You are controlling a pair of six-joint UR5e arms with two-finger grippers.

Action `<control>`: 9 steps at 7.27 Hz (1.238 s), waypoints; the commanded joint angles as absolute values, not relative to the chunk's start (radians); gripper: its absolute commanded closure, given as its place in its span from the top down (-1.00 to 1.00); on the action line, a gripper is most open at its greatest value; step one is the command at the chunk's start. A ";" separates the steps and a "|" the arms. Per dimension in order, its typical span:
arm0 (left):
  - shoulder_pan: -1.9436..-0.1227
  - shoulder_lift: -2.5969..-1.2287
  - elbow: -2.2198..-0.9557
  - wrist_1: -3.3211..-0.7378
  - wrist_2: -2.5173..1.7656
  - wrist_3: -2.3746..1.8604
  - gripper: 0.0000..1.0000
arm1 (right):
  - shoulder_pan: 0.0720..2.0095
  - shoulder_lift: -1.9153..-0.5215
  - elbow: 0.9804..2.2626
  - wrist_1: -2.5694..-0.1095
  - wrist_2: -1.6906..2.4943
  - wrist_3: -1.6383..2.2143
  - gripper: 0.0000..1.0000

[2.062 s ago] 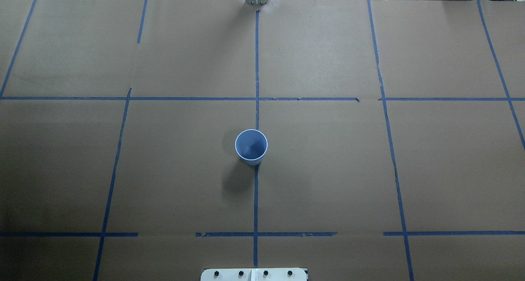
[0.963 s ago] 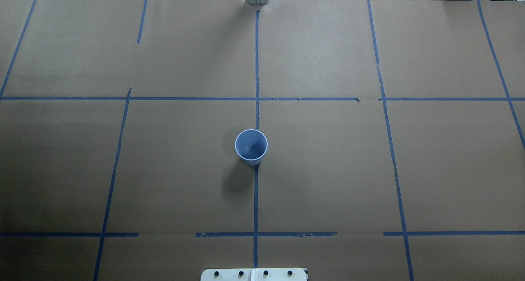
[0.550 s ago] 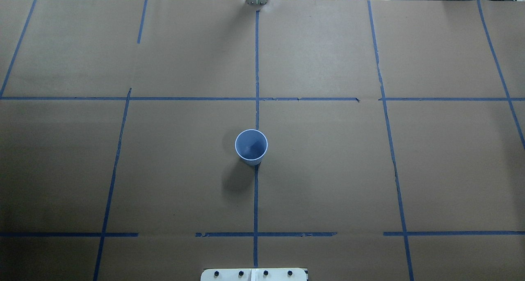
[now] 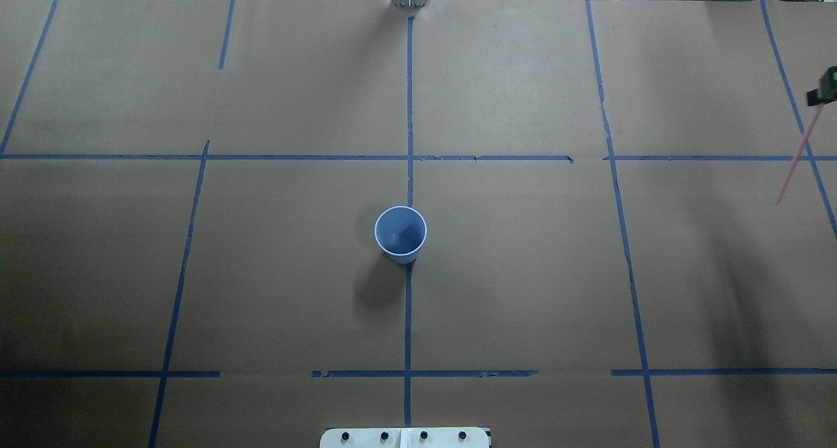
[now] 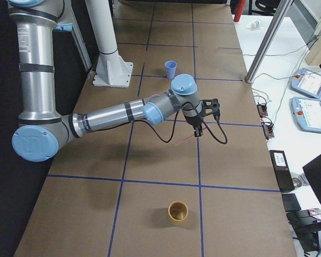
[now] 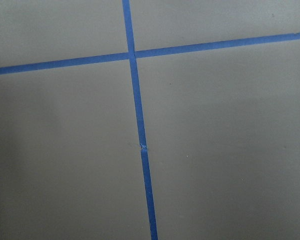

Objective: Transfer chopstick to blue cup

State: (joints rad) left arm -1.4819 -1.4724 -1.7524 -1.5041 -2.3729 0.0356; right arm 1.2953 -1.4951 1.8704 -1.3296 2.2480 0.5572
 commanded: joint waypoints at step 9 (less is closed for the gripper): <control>-1.483 -1.477 -1.712 -1.505 -2.375 0.074 1.00 | 0.648 -0.826 1.947 -1.799 1.797 1.299 -1.00</control>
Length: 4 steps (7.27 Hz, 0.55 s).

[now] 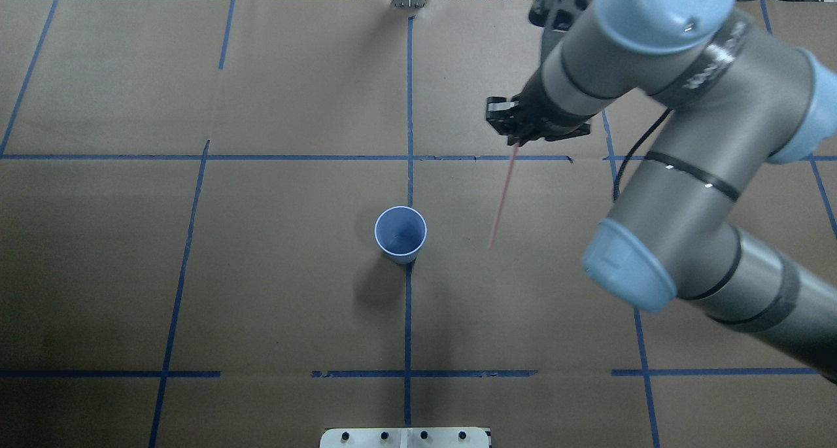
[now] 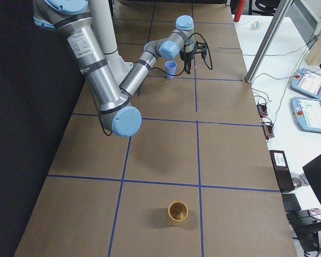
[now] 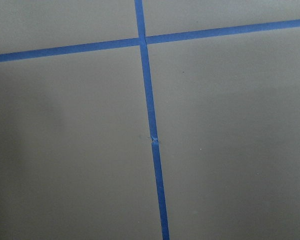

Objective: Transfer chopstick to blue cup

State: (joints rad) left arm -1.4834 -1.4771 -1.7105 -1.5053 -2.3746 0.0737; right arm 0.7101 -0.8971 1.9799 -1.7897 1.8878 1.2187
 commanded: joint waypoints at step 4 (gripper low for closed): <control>-1.483 -1.480 -1.709 -1.505 -2.376 0.074 1.00 | 0.581 -0.680 1.774 -1.774 1.675 1.373 -1.00</control>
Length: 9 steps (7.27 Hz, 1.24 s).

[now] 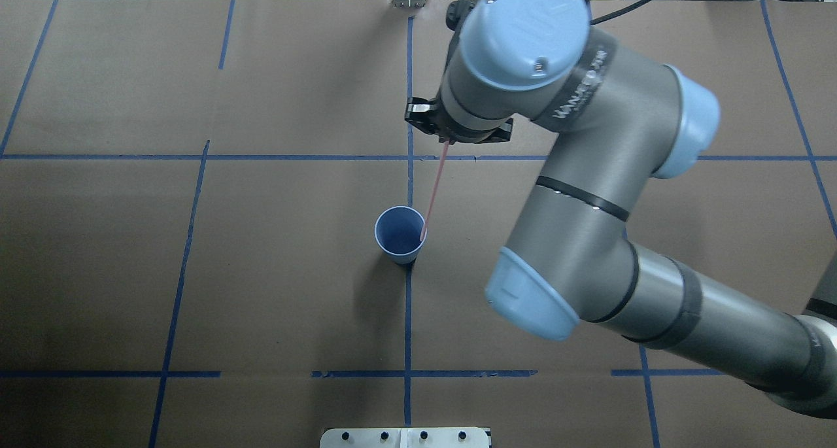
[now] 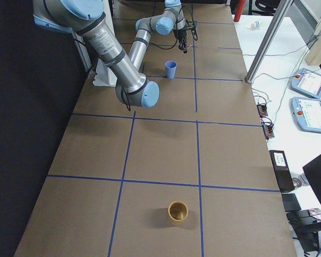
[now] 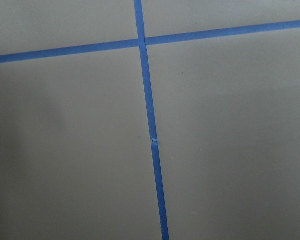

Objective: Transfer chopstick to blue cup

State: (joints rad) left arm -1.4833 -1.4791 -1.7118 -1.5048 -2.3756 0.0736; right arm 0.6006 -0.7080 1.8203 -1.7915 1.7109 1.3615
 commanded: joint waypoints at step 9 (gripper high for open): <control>-1.483 -1.482 -1.709 -1.505 -2.375 0.072 1.00 | 0.486 -0.722 1.703 -1.709 1.585 1.376 -0.94</control>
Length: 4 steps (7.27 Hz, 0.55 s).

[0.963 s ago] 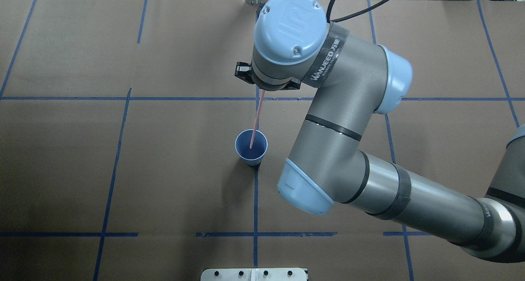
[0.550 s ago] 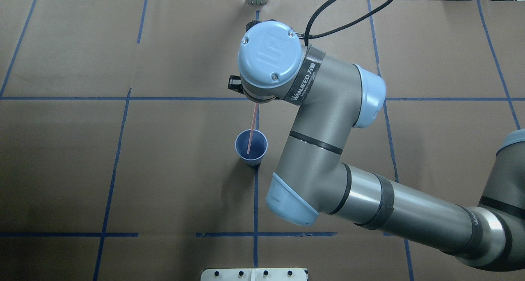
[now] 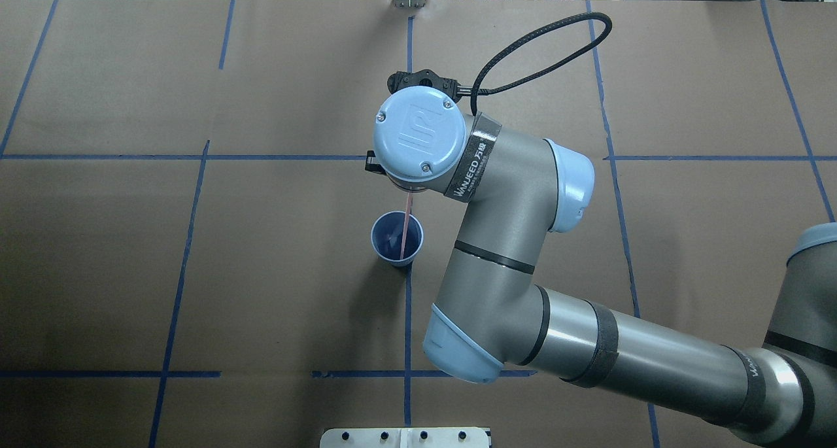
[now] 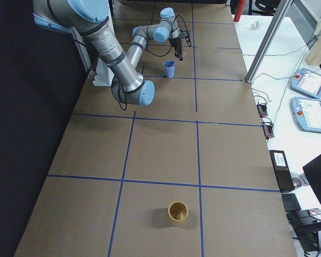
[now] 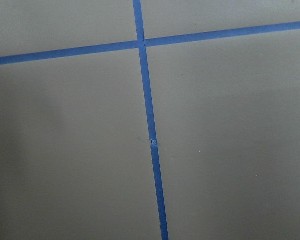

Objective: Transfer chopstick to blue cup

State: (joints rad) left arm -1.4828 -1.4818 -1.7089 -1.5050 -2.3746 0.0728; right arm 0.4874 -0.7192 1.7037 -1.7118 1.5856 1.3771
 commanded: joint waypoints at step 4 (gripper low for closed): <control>-1.483 -1.483 -1.710 -1.506 -2.375 0.072 1.00 | 0.488 -0.730 1.698 -1.698 1.578 1.362 1.00</control>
